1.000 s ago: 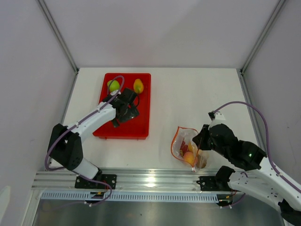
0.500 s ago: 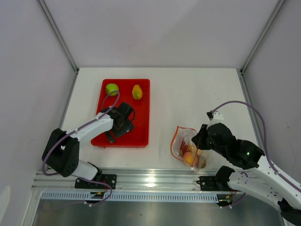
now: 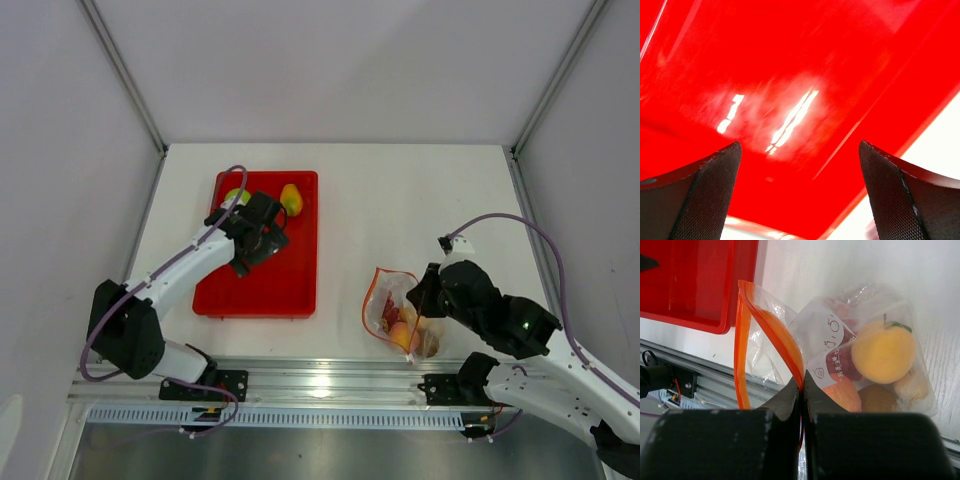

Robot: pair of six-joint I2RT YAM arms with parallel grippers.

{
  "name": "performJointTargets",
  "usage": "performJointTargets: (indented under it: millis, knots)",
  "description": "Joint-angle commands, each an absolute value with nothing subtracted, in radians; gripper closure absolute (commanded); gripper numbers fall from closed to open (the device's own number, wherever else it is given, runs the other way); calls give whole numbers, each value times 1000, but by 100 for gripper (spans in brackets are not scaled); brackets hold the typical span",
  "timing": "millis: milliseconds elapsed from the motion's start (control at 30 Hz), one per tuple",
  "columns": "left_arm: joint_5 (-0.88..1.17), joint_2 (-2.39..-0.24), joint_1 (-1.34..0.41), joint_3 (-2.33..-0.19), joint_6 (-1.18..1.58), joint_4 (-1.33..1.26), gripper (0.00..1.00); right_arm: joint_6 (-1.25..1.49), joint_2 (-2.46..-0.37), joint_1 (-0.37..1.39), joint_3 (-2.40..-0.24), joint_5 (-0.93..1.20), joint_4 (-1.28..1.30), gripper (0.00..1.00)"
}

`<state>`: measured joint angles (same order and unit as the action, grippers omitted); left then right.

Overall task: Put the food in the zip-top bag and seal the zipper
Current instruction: Move the bin to the center of the board, then pick up the fake fruit from the bin.

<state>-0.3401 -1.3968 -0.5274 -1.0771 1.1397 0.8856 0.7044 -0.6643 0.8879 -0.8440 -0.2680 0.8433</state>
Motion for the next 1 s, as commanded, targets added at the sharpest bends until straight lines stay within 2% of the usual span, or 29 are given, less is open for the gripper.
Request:
performJointTargets:
  millis: [0,267,400,567,967]
  knots:
    - [-380,-1460,-486,-1199,1100,899,0,687,-661,885,-861,-278,831,100]
    - [-371,-1752,-312,-1515,1141,1068,1,673,-676,882,-833,-281,810,100]
    - [-356,-1833,-272,-1626,1131,1029,0,670,-692,881,-810,-253,773,100]
    - [-370,-1874,-249,-1655,1172,967,1,667,-715,881,-793,-241,752,100]
    - [-256,-1930,-161,-1623,1328,809,0,653,-704,879,-790,-219,744,100]
